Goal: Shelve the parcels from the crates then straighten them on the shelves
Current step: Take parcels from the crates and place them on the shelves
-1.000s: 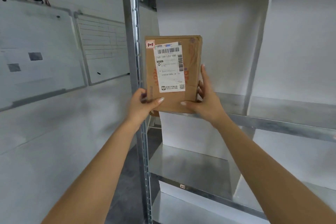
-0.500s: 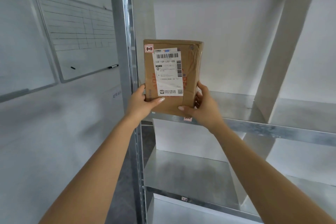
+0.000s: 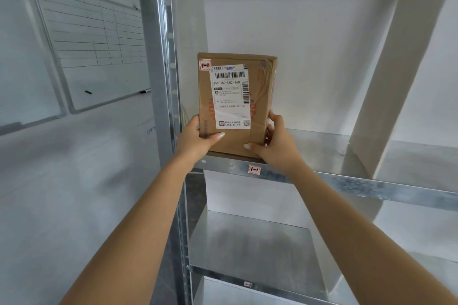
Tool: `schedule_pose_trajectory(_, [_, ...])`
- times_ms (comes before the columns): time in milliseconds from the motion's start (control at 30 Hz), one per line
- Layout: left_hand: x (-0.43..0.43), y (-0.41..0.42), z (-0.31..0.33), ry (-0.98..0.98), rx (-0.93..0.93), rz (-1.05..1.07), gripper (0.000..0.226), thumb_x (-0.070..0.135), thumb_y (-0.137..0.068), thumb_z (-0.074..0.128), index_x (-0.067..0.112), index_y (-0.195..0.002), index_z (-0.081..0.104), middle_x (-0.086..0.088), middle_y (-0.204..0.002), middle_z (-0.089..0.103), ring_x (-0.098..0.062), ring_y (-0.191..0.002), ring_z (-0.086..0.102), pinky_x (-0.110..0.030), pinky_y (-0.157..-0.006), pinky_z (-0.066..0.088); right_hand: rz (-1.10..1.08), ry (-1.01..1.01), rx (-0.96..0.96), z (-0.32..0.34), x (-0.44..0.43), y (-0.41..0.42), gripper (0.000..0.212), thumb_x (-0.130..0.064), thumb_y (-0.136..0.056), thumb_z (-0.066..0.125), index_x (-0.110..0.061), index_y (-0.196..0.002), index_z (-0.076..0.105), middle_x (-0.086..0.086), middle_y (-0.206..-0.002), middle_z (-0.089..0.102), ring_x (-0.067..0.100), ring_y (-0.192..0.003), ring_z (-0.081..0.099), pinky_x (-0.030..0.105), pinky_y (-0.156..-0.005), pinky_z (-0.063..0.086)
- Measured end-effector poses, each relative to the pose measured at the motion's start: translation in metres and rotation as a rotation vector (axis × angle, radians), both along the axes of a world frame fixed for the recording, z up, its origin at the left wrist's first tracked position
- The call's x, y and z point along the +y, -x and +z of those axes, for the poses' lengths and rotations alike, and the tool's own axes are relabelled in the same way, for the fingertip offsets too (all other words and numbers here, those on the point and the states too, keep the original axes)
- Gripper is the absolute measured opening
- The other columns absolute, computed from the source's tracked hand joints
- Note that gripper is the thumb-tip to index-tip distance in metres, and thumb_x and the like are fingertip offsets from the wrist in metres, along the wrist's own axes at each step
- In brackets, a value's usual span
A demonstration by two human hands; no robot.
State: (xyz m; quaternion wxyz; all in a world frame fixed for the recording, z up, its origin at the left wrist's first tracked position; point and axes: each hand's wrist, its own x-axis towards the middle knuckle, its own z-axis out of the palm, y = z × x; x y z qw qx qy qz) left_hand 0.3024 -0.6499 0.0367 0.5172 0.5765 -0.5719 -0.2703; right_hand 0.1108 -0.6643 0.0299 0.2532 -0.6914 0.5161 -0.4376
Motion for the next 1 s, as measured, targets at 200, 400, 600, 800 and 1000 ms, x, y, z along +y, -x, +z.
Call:
schedule_pose_trajectory(200, [0.025,0.003,0.002,-0.02,0.023,-0.043,0.107,0.036,-0.073,0.08,0.033,-0.151,0.006,0.0,-0.154,0.032,-0.024,-0.142,0.029,-0.047,-0.113,0.031,0.023,-0.019,-0.095,0.011,0.026,0.01,0.124,-0.033,-0.071,0.084,-0.021,-0.154,-0.008,0.007,-0.16,0.022,0.025,-0.145,0.026,0.034,-0.112,0.029])
schedule_pose_trajectory(400, [0.076,0.005,0.001,0.007,0.074,-0.007,0.115,0.031,-0.07,0.082,0.026,-0.152,0.001,-0.004,-0.158,0.02,-0.023,-0.144,0.022,-0.043,-0.116,0.026,0.021,0.056,-0.208,0.02,0.061,0.035,0.122,-0.046,-0.061,0.085,-0.018,-0.155,0.013,0.0,-0.161,0.021,0.018,-0.145,0.027,0.035,-0.116,0.032])
schedule_pose_trajectory(600, [0.158,0.009,-0.011,0.018,0.105,0.146,0.093,0.027,-0.07,0.082,0.021,-0.146,0.028,-0.006,-0.15,0.035,-0.023,-0.136,0.037,-0.037,-0.111,0.034,0.223,0.077,-0.265,0.006,0.103,0.05,0.098,-0.029,-0.069,0.085,-0.015,-0.149,0.031,-0.007,-0.146,0.045,0.006,-0.132,0.043,0.026,-0.11,0.037])
schedule_pose_trajectory(800, [0.241,0.039,-0.047,-0.025,0.134,0.351,0.079,0.025,-0.073,0.081,0.02,-0.139,0.039,-0.006,-0.138,0.043,-0.02,-0.127,0.044,-0.026,-0.094,0.04,0.482,-0.017,-0.232,-0.035,0.143,0.055,0.088,-0.027,-0.074,0.083,-0.02,-0.148,0.036,-0.003,-0.147,0.047,0.009,-0.132,0.045,0.028,-0.111,0.038])
schedule_pose_trajectory(1000, [0.32,0.05,-0.104,-0.144,0.232,0.532,0.075,0.021,-0.072,0.082,0.022,-0.136,0.043,-0.004,-0.132,0.044,-0.019,-0.121,0.047,-0.024,-0.089,0.039,0.68,-0.199,-0.205,-0.097,0.184,0.028,0.091,-0.019,-0.073,0.084,-0.013,-0.149,0.034,0.004,-0.15,0.042,0.015,-0.135,0.044,0.032,-0.113,0.037])
